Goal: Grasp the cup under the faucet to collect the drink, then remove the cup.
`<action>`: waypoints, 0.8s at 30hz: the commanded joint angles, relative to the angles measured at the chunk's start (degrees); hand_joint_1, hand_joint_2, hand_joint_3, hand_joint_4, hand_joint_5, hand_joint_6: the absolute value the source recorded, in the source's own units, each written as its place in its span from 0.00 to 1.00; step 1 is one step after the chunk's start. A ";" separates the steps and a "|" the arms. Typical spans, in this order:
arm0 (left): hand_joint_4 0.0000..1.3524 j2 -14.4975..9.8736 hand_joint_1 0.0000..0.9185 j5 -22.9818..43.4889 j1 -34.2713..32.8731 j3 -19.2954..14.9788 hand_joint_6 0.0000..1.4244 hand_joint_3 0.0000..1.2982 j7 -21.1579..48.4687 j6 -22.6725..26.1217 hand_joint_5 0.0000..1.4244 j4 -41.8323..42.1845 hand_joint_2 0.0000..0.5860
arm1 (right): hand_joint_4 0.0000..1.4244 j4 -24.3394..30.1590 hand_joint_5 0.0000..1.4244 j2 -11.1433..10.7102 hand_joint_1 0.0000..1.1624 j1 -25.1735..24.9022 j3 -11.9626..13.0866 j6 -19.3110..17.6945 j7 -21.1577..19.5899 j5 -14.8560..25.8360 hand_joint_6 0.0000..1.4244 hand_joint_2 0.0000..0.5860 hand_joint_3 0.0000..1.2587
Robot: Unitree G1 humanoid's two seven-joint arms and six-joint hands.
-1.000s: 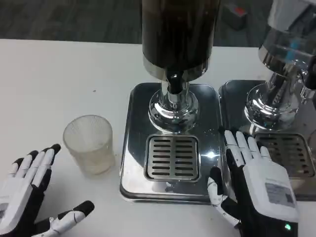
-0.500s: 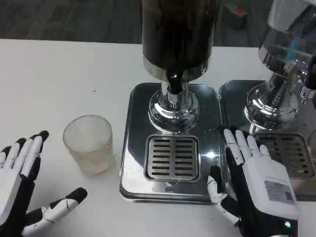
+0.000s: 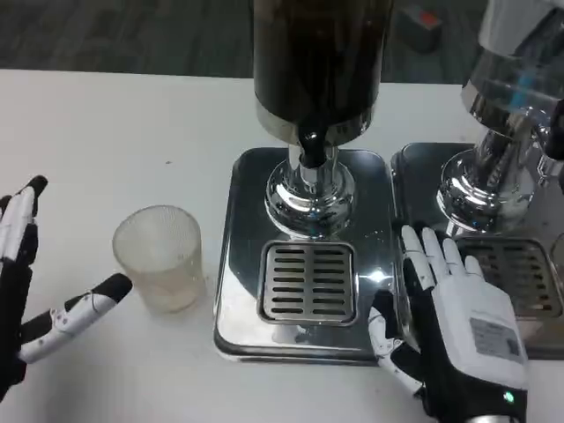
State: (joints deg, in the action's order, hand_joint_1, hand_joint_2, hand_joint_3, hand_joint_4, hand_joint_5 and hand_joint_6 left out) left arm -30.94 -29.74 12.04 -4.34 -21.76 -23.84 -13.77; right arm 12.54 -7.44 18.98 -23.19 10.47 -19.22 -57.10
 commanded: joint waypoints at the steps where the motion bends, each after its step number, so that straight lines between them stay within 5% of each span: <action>1: 0.00 1.15 0.00 4.51 -4.38 0.64 0.00 0.00 2.34 -3.78 0.00 -6.98 0.01 | 0.00 0.04 0.00 0.49 0.38 -0.49 0.09 0.58 -1.37 -0.42 0.00 1.00 0.03; 15: 0.00 1.90 0.00 3.69 -13.00 6.32 0.00 0.00 0.74 -12.27 0.00 -26.40 0.00 | 0.00 -0.45 0.00 0.47 0.38 -1.31 0.41 0.77 -1.79 0.15 0.00 1.00 0.04; 24: 0.00 4.56 0.11 4.21 -20.27 9.22 0.00 0.00 1.32 -13.94 0.00 -35.93 0.01 | 0.00 -0.54 0.01 -0.13 0.39 -1.80 -0.31 0.43 -0.94 -0.04 0.00 1.00 0.05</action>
State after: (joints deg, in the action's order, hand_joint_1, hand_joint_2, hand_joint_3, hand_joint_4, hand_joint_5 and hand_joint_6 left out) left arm -26.42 -25.19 -6.82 4.00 -20.25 -36.59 -48.54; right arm 12.08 -7.40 17.56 -23.13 11.04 -20.22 -56.95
